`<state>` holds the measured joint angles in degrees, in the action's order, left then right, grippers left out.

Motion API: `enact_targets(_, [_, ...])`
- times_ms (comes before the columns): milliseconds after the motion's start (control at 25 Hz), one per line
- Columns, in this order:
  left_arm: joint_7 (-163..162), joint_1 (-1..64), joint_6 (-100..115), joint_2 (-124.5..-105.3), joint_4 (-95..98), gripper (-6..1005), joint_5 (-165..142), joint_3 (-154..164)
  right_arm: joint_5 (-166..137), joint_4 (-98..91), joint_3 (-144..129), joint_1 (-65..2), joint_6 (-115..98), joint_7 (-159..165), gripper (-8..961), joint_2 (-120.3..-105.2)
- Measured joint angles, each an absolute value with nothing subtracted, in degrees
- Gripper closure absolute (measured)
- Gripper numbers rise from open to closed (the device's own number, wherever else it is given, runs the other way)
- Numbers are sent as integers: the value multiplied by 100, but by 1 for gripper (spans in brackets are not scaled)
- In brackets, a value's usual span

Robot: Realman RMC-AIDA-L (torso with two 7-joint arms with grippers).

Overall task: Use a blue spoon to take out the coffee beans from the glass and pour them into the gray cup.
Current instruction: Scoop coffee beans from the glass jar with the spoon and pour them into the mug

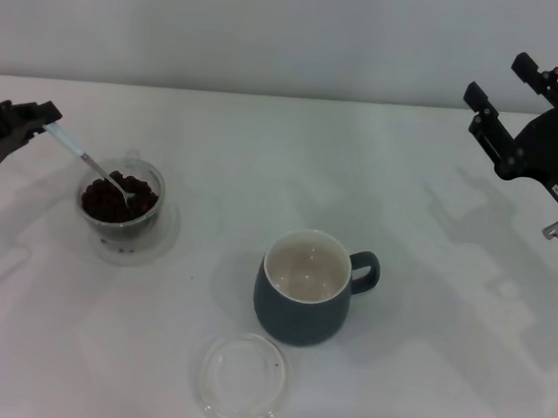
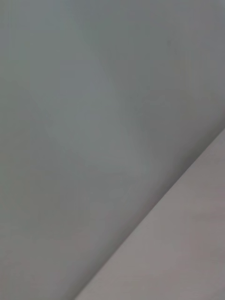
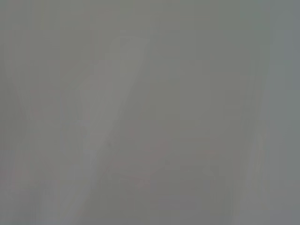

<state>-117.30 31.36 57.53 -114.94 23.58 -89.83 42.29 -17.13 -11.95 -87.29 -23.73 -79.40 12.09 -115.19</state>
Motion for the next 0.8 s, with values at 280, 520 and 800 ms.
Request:
enact_targets(280, [-11891,2937,5780,-11488,2174,865,-8494,4227,-1713,-1195,-8727,-2373,-7934,1068,361,-11526])
enact_targets(520, [-12014,2807,5879,-11481,2120,866,-8333,4227,-1714,-1195,-8727,-2377,-7930,944,361,-11523])
enact_targets(800, [-11989,2732,6027,-11499,2156,867,-8197,4228,-1714,-1195,-8727,-2447,-7803,940,362,-11522])
